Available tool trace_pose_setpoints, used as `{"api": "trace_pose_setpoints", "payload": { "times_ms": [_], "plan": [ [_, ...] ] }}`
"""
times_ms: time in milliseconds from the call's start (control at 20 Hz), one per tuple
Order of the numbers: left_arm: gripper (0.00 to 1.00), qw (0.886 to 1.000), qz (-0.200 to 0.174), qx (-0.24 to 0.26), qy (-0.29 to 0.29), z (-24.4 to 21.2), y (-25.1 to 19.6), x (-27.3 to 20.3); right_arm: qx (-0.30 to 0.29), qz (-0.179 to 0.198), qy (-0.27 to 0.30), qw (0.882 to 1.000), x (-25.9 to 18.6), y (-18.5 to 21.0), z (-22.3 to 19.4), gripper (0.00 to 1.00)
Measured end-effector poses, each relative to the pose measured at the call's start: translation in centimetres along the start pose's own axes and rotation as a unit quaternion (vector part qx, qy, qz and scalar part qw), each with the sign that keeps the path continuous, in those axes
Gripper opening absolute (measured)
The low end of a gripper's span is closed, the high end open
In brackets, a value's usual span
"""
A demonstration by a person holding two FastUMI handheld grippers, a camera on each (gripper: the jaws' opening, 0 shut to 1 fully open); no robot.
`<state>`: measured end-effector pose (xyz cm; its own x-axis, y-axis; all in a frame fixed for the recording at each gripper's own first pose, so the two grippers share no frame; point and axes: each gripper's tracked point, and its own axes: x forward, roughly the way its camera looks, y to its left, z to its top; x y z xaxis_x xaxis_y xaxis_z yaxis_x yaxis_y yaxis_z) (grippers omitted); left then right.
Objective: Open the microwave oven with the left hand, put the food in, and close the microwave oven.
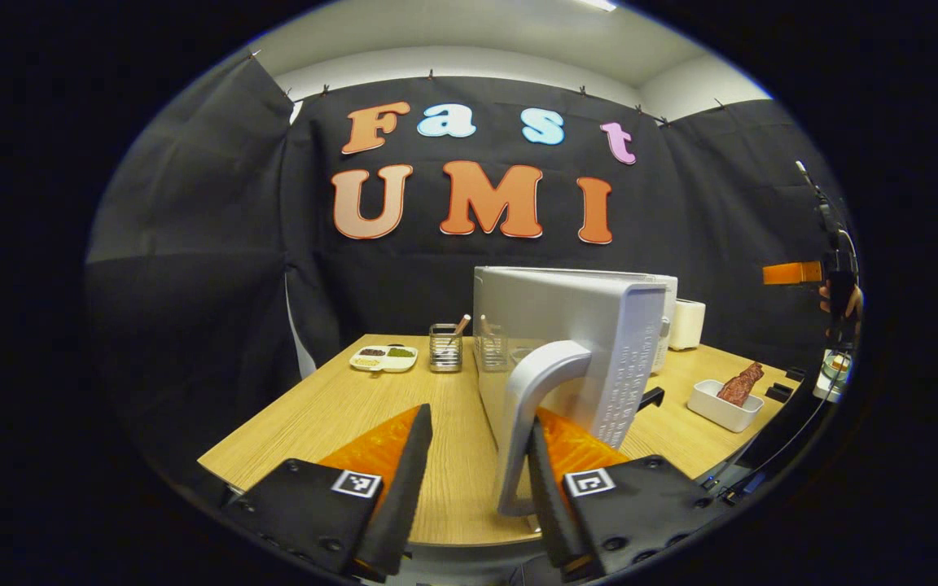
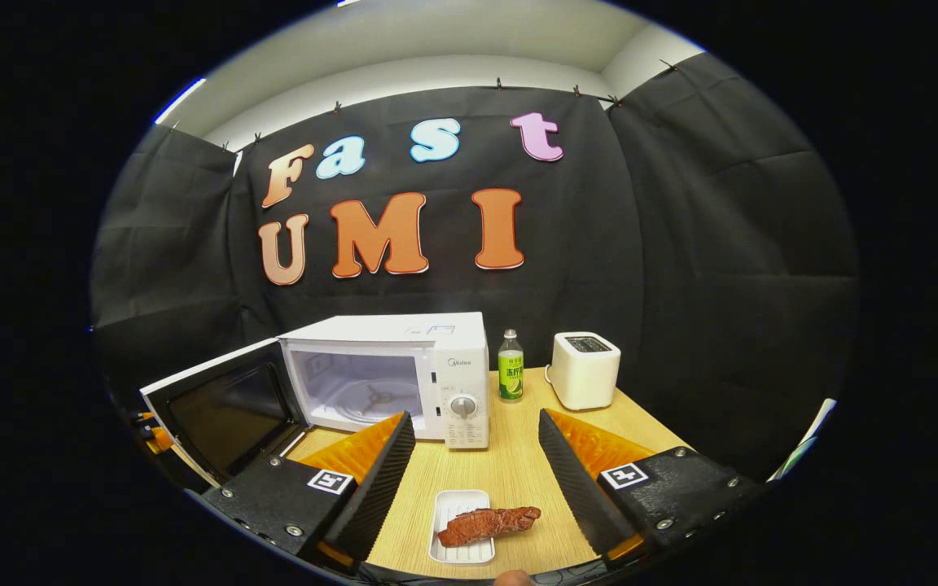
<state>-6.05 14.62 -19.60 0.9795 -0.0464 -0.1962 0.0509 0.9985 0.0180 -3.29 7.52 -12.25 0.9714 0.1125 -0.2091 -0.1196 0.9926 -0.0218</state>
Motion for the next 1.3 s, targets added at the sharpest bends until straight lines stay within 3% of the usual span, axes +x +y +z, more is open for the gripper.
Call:
{"api": "trace_pose_setpoints", "payload": {
  "times_ms": [100, 200, 250, 350, 400, 500, 550, 800, 900, 950, 1000, 1050, 1150, 1250, 1300],
  "plan": [
    [0.87, 1.000, 0.002, 0.002, 0.001, 0.0, -0.1, -0.4, 0.004, -0.003, 0.008, 1.000, -0.1, -0.5, -1.2, 0.95],
    [1.00, 1.000, 0.005, 0.010, 0.005, -0.2, -0.2, -1.1, 0.007, -0.009, 0.018, 1.000, -0.1, -1.1, -2.4, 0.95],
    [0.95, 1.000, 0.010, 0.019, 0.006, -0.3, 0.2, -1.6, 0.010, -0.013, 0.023, 1.000, 0.0, -1.4, -3.1, 0.95],
    [1.00, 0.999, 0.032, 0.034, 0.004, -0.2, 1.5, -3.0, 0.017, -0.022, 0.033, 0.999, 0.3, -2.3, -4.7, 0.95],
    [0.95, 0.998, 0.048, 0.042, 0.003, -0.1, 2.6, -3.8, 0.020, -0.031, 0.040, 0.999, 0.4, -2.8, -5.6, 0.95],
    [0.95, 0.995, 0.083, 0.049, -0.006, 0.6, 4.6, -5.1, 0.029, -0.041, 0.052, 0.997, 0.5, -3.6, -7.4, 0.95],
    [1.00, 0.994, 0.099, 0.046, -0.013, 1.0, 5.6, -5.7, 0.037, -0.044, 0.056, 0.997, 0.6, -3.8, -8.2, 0.95],
    [1.00, 0.987, 0.151, 0.012, -0.049, 3.0, 9.2, -8.5, 0.110, -0.064, 0.077, 0.989, 1.0, -5.3, -12.0, 0.95],
    [1.00, 0.985, 0.162, 0.005, -0.058, 3.7, 9.9, -9.2, 0.156, -0.063, 0.082, 0.982, 1.5, -5.5, -13.0, 0.95],
    [0.94, 0.985, 0.164, 0.000, -0.059, 3.8, 10.1, -9.4, 0.181, -0.055, 0.084, 0.978, 1.7, -5.3, -13.3, 0.95],
    [1.00, 0.985, 0.163, -0.006, -0.060, 4.0, 10.1, -9.5, 0.208, -0.050, 0.085, 0.973, 1.9, -5.0, -13.7, 0.94],
    [0.94, 0.985, 0.164, -0.011, -0.059, 4.0, 10.3, -9.4, 0.230, -0.042, 0.088, 0.968, 2.2, -4.8, -14.1, 0.94],
    [1.00, 0.985, 0.166, -0.017, -0.054, 4.2, 10.6, -9.4, 0.273, -0.023, 0.099, 0.957, 2.3, -4.2, -15.2, 0.91],
    [1.00, 0.984, 0.168, -0.021, -0.047, 4.5, 10.8, -8.9, 0.308, -0.011, 0.117, 0.944, 2.8, -3.6, -16.4, 0.83],
    [0.94, 0.985, 0.167, -0.023, -0.045, 4.8, 10.9, -8.7, 0.320, -0.006, 0.124, 0.939, 3.1, -3.3, -16.8, 0.76]
  ]
}}
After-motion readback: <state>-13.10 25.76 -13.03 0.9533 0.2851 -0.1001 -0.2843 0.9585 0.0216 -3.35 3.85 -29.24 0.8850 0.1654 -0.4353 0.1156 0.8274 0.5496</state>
